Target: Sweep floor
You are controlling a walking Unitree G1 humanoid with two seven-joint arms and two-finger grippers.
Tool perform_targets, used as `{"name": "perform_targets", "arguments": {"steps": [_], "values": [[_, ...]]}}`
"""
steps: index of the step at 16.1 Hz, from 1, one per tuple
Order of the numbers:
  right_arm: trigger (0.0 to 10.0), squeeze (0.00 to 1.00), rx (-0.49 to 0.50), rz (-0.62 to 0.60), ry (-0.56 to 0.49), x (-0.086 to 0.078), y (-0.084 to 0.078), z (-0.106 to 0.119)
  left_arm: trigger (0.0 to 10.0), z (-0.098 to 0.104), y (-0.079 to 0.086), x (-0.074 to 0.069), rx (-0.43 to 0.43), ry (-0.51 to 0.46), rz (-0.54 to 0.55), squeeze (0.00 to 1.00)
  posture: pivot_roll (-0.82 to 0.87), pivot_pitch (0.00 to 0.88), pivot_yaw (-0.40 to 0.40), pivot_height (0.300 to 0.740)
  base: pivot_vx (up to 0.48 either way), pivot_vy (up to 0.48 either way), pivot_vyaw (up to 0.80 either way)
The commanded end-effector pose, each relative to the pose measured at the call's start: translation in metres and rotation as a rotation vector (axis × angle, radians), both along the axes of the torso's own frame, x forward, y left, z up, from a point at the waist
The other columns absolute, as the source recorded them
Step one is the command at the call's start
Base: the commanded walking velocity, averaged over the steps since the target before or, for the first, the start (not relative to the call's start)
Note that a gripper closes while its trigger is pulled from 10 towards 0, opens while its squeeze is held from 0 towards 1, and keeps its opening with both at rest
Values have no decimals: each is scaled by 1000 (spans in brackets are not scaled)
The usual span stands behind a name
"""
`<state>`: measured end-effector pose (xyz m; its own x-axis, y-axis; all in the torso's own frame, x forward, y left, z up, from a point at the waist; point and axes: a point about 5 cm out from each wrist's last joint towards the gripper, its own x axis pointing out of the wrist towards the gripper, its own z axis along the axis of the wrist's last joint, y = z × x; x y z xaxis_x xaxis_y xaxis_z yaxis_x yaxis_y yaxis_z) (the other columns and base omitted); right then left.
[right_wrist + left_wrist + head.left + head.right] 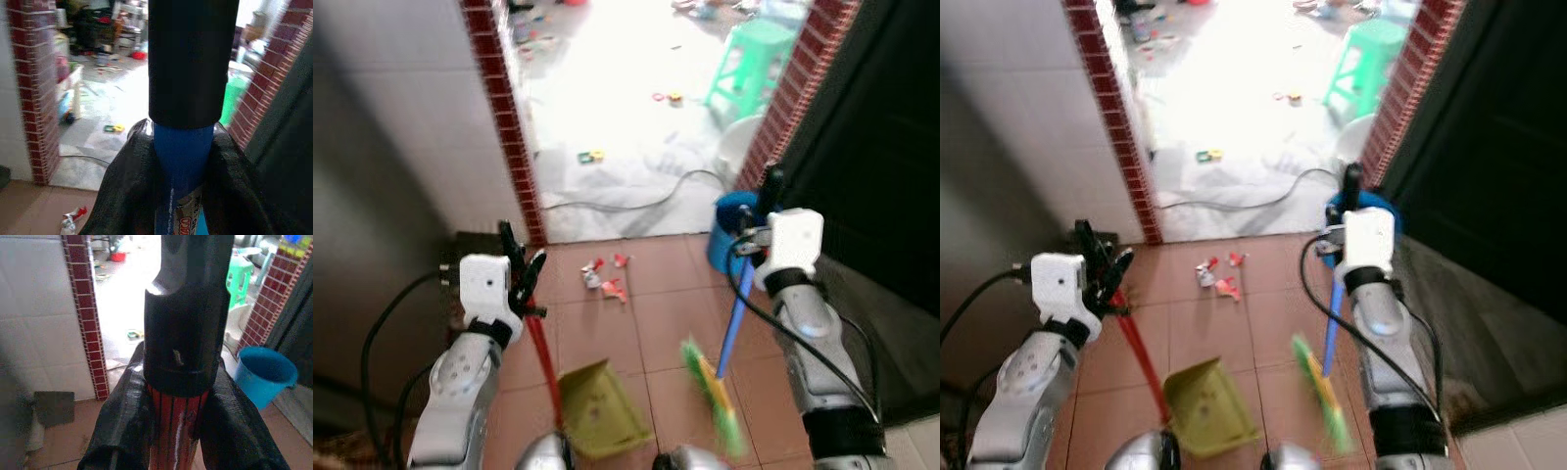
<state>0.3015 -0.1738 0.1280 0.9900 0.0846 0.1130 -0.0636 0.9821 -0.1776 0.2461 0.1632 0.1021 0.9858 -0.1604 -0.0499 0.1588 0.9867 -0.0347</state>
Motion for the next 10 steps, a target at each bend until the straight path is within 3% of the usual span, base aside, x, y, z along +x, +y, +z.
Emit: {"name": "perform_targets", "arguments": {"steps": [1,7,10], "values": [[10000,0,-8,24,-62,4,5,14,10000,10,2,4,-1,-44,11,0,-68,84,-6,740,390,0,738],[10000,0,-25,65,-78,4,14,15,10000,12,-3,7,-10,-54,-4,0,-72,86,1,740,444,0,689],[10000,0,-32,55,-95,3,14,17,10000,11,-6,8,-10,-55,-10,0,-73,88,0,740,455,0,0]]}}
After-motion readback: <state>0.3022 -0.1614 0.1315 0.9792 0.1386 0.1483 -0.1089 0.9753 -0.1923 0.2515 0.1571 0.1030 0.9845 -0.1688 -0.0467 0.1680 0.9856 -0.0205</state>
